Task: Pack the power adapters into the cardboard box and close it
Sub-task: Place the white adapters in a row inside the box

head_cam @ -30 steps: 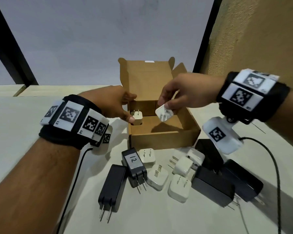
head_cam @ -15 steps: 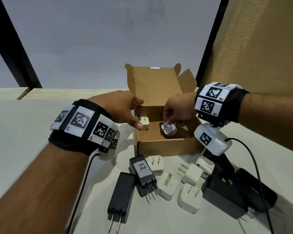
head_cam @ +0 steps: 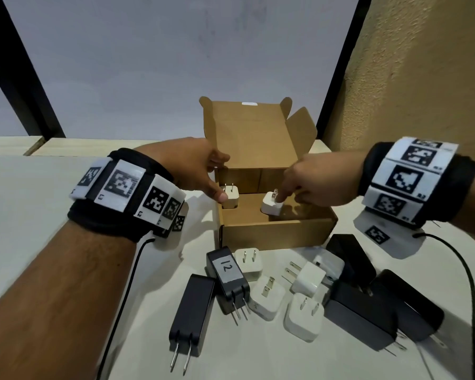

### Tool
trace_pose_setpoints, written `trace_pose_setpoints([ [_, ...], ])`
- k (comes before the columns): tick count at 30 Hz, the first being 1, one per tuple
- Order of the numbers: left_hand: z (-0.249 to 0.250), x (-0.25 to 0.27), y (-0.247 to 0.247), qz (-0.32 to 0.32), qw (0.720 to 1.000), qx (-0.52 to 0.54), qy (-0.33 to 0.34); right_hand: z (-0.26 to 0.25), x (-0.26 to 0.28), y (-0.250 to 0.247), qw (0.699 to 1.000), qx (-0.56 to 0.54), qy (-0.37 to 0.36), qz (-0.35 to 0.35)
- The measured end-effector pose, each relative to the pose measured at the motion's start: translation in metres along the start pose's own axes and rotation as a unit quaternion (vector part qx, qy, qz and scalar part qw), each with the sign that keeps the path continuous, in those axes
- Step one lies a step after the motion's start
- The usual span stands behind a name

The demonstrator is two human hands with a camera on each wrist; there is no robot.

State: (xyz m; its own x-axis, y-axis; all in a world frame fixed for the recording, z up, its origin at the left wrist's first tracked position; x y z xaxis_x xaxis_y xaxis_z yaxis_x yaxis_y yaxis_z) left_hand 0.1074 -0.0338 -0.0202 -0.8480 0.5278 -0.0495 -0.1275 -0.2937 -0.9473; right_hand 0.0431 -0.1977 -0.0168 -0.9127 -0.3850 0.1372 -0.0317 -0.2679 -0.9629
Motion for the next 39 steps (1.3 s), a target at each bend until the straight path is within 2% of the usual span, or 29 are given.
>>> trace_pose_setpoints([
  [7,0.001,0.003,-0.001,0.004,1.000,-0.003,0.003,0.003,-0.007,0.017,0.999,0.017,-0.005,-0.028],
  [19,0.000,0.002,0.000,-0.019,1.000,-0.002,0.007,-0.027,-0.039,0.009,0.999,0.032,-0.034,-0.010],
  [29,-0.003,0.000,0.000,-0.015,1.000,-0.007,0.008,-0.028,-0.052,0.011,0.998,0.060,-0.014,-0.006],
  [33,0.000,0.004,-0.001,-0.022,1.000,0.004,0.001,-0.031,-0.035,-0.004,0.999,0.026,0.004,0.023],
  [37,0.002,0.006,-0.001,-0.032,0.999,0.000,-0.003,-0.034,0.011,-0.029,0.994,-0.075,0.014,0.075],
  [39,0.004,0.007,-0.001,-0.035,0.999,-0.011,0.000,-0.041,0.038,-0.030,0.993,-0.105,-0.002,0.048],
])
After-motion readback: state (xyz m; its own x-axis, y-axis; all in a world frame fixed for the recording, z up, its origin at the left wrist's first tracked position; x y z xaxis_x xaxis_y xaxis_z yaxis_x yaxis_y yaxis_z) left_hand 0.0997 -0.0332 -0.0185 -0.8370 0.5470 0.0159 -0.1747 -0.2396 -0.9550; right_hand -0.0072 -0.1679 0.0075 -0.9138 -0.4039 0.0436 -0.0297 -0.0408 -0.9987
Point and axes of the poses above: each hand's wrist, its own x-axis away from the middle knuckle, its own y-axis out of the palm, z = x × y, the point moved 5 cm from there along -x, towards the middle knuckle, and after that the axes turned 14 degrees about z, right-handed, at the moved point
